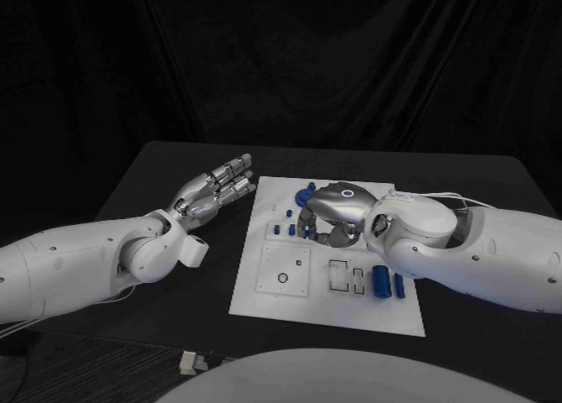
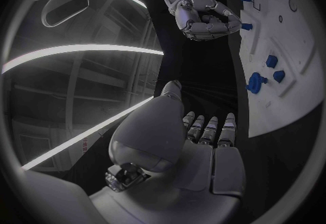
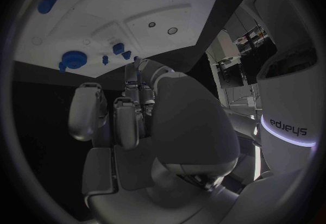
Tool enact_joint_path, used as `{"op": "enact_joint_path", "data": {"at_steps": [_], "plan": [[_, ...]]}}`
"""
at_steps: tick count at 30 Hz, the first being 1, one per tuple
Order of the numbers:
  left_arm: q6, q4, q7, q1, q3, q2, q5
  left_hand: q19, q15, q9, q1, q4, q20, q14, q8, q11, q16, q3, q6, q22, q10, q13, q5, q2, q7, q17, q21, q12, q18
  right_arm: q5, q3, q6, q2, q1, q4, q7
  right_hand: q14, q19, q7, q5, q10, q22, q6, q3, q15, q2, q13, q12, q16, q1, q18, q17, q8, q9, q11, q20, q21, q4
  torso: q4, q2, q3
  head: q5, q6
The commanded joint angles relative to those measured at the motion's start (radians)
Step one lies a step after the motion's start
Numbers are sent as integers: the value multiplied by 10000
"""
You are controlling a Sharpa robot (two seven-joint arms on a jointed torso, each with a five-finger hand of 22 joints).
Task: Assemble the parts on the task board
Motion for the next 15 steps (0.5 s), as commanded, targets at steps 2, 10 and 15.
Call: {"op": "enact_joint_path", "data": {"at_steps": [2, 10, 15], "plan": [[114, 26, 431, -15, 9, 21, 61, 6, 84, 10, 105, -35, 96, 0, 58, 56, 46, 2, -13, 3, 7, 13, 51, -19, 79, 11, 47, 47, 173, -70, 6, 733, 166, -161, -165, -222, 644, -51, 12, -88, -48, 1683, -75, 57, -36, 49, -14, -58, -58, -68, -57, 738, -58, -2, 13, 39, -65, 28, -14, -15, -4, 85, 0], [128, 28, 419, -18, 9, 7, 60, 6, 84, 10, 105, -35, 96, 0, 58, 56, 46, 2, -13, 3, 7, 13, 51, -19, 79, 11, 47, 47, 173, -70, 6, 779, 391, -386, -302, -143, 639, -56, 14, -116, -47, 1682, -96, 58, -33, 64, -17, -72, -65, -73, -56, 725, -80, -11, 16, 43, -70, 32, -20, -12, -7, 213, 0], [152, 23, 415, -25, 9, 12, 60, 6, 84, 10, 105, -35, 96, 0, 58, 56, 46, 2, -13, 3, 7, 13, 51, -19, 79, 11, 47, 47, 173, -70, 6, 781, 477, -463, -344, -122, 638, -61, 13, -120, -47, 1679, -100, 64, -33, 72, -17, -77, -66, -65, -54, 723, -86, -13, 14, 45, -80, 26, -11, -3, -5, 205, 0]]}}
